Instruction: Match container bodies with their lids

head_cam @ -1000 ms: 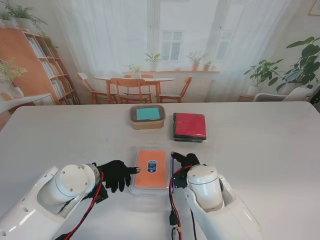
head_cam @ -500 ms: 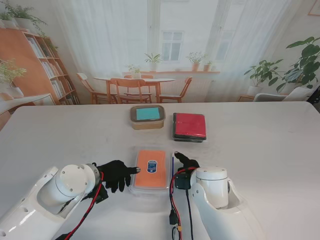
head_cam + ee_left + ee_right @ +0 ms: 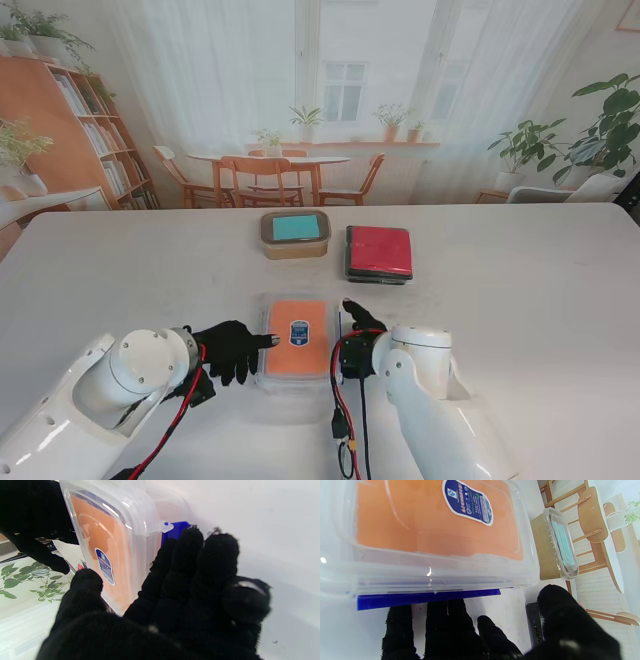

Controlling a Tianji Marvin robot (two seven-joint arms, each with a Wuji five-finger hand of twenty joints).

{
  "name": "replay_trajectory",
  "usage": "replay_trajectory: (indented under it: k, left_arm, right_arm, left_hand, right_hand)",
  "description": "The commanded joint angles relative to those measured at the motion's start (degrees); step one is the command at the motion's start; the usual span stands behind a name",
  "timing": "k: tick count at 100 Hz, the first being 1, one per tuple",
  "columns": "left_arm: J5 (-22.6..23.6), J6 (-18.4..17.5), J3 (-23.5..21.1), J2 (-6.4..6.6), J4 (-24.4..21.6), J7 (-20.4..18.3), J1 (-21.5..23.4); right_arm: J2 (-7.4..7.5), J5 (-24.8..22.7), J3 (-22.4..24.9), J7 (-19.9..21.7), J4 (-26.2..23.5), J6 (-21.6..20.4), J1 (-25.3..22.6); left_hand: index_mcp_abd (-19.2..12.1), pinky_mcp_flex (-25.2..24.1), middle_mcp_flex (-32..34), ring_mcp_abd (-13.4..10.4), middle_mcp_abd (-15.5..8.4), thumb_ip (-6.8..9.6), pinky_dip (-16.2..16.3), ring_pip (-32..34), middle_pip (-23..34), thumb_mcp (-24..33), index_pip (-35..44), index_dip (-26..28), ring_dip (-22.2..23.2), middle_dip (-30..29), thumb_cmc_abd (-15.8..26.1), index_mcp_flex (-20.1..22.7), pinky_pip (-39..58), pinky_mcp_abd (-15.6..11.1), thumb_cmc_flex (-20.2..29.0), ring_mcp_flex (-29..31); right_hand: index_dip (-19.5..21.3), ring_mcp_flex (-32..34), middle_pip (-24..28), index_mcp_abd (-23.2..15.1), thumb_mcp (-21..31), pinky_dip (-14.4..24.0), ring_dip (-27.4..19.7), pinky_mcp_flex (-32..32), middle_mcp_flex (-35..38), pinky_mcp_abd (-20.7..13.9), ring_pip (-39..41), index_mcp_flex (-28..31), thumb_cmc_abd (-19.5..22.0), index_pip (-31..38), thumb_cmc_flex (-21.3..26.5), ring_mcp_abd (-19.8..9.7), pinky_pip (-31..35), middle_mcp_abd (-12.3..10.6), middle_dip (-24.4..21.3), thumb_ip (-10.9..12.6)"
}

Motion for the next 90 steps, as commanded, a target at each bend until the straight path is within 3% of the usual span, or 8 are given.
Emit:
replay_trajectory:
  k: [1,23,34,62,90]
  left_arm:
    - [-0.2,0.1,0.2,-0.16,-0.1,-0.2,0.4]
    - [-0.3,0.0,0.2,-0.22,-0.1,0.0,0.4]
    - [-0.3,-0.2,0.1,-0.22,-0.1,0.0,0.4]
    - [-0.1,-0.4,-0.2,-0.23,-0.2,0.0,0.5]
    - [-0.1,-0.6,-0.2,-0.26,-0.2,0.1,0.5]
  right_arm:
    - [0.09,-0.6,-0.6,1.1,2.8,0.1,-1.4]
    - [0.4,-1.2,-0.4,0.6,1.8,-1.1,-1.7]
    - [0.48,-1.8,-0.3,0.6,1.5,-1.4,-1.8]
    - [0.91,-3.1,-0.1,0.4,0.7,-3.1,-2.1]
    - [1.36,-2.3,0.1,-0.3,-0.3,-4.8,-2.2]
  left_hand:
    - [-1.5,3.4,1.3,5.6,-0.5,-0.17,-0.5,3.2,1.9,-0.8,-0.4,-1.2,0.1,0.4,-0.6,0.9,7.7,-9.3,1.3,1.5]
    - [-1.5,3.4,1.3,5.7,-0.6,-0.16,-0.5,3.3,1.9,-0.8,-0.4,-1.2,0.1,0.4,-0.5,0.9,7.7,-9.3,1.3,1.5]
    - [-1.5,3.4,1.3,5.6,-0.5,-0.17,-0.5,3.3,1.9,-0.8,-0.4,-1.2,0.1,0.4,-0.5,0.9,7.7,-9.3,1.3,1.5]
    - [-1.5,3.4,1.3,5.6,-0.6,-0.17,-0.5,3.3,1.9,-0.8,-0.3,-1.2,0.1,0.4,-0.5,0.9,7.7,-9.3,1.3,1.6]
    - [-1.4,3.4,1.3,5.6,-0.6,-0.18,-0.5,3.2,1.9,-0.8,-0.4,-1.3,0.1,0.4,-0.5,0.9,7.7,-9.3,1.3,1.5]
  right_hand:
    - [-1.8,-3.7,0.2,6.2,-0.3,0.8,-4.1,-1.6,0.8,-0.7,-11.8,0.9,0.0,-0.4,-1.2,5.6,-7.7,3.7,-0.7,0.3]
    - [-2.1,-1.6,11.5,5.0,0.6,3.4,-1.4,0.8,-3.5,-0.2,-7.8,0.8,-1.1,-0.3,0.1,7.2,-5.5,1.6,7.5,0.7]
    - [-2.2,1.2,14.2,4.4,0.8,4.2,-0.2,3.9,-7.2,-0.4,-4.8,0.8,-1.7,-0.3,1.1,8.2,-2.1,0.9,10.3,1.0]
    - [-1.6,12.9,14.6,3.6,1.1,5.0,3.6,16.1,-11.2,-2.1,6.7,0.7,-3.0,0.0,3.1,7.2,10.3,0.1,10.7,1.8]
    - [0.0,19.1,14.6,3.8,1.2,4.6,5.1,21.8,-10.4,-3.4,13.3,0.7,-3.8,0.3,4.5,5.8,16.7,0.7,9.5,2.1]
